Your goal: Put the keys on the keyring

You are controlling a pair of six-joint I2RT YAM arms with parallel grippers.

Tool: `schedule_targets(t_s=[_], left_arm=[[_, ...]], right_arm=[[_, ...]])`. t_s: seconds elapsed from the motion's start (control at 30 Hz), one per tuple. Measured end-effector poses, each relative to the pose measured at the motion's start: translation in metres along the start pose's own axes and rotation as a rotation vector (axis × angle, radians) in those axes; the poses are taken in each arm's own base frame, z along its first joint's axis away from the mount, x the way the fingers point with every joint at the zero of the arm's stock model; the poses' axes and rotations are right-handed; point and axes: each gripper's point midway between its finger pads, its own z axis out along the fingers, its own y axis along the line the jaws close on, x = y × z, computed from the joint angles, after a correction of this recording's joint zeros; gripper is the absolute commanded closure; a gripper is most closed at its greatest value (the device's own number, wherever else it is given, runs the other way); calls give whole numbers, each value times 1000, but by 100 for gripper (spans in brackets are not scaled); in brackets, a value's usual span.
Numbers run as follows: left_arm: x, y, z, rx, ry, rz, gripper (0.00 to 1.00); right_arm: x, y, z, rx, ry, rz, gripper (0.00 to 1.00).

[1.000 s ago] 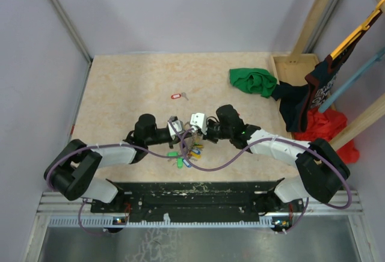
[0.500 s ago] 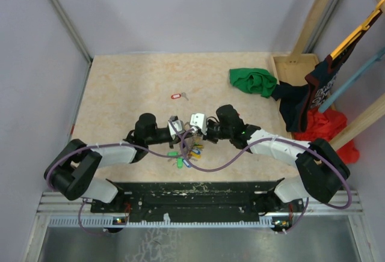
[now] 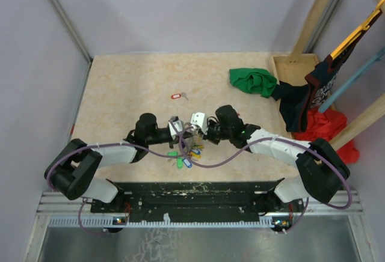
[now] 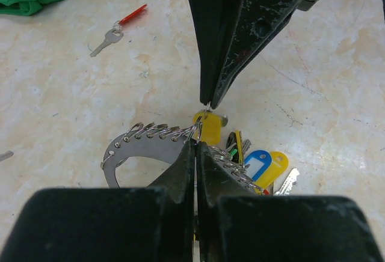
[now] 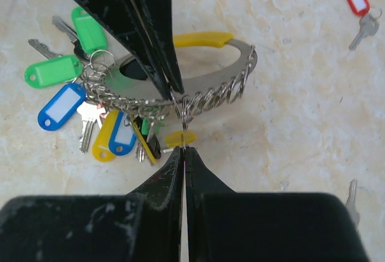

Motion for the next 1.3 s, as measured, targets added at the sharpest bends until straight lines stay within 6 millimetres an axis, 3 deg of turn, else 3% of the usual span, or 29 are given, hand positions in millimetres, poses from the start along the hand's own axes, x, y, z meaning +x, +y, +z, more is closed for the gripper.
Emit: schedule_targets(t_s=[0.33, 0.53, 0.7, 0.87, 1.1, 1.3], left_arm=[[5, 13, -2, -71, 27, 1, 100], [6, 22, -3, -127, 39, 0, 100], [7, 27, -4, -155, 47, -6, 100], [8, 29, -5, -169, 51, -10, 100], [8, 30, -5, -177, 54, -11, 100], [9, 31, -5, -178, 55, -13, 100]], right_arm=[[26, 1, -24, 148, 255, 496, 100], [48, 12, -40, 223, 470, 730, 100], [69, 11, -37, 250, 616, 782, 100], [86, -10, -18, 295, 700, 782, 100], [100, -40, -1, 332, 729, 788, 100], [101, -50, 6, 347, 722, 779, 100]])
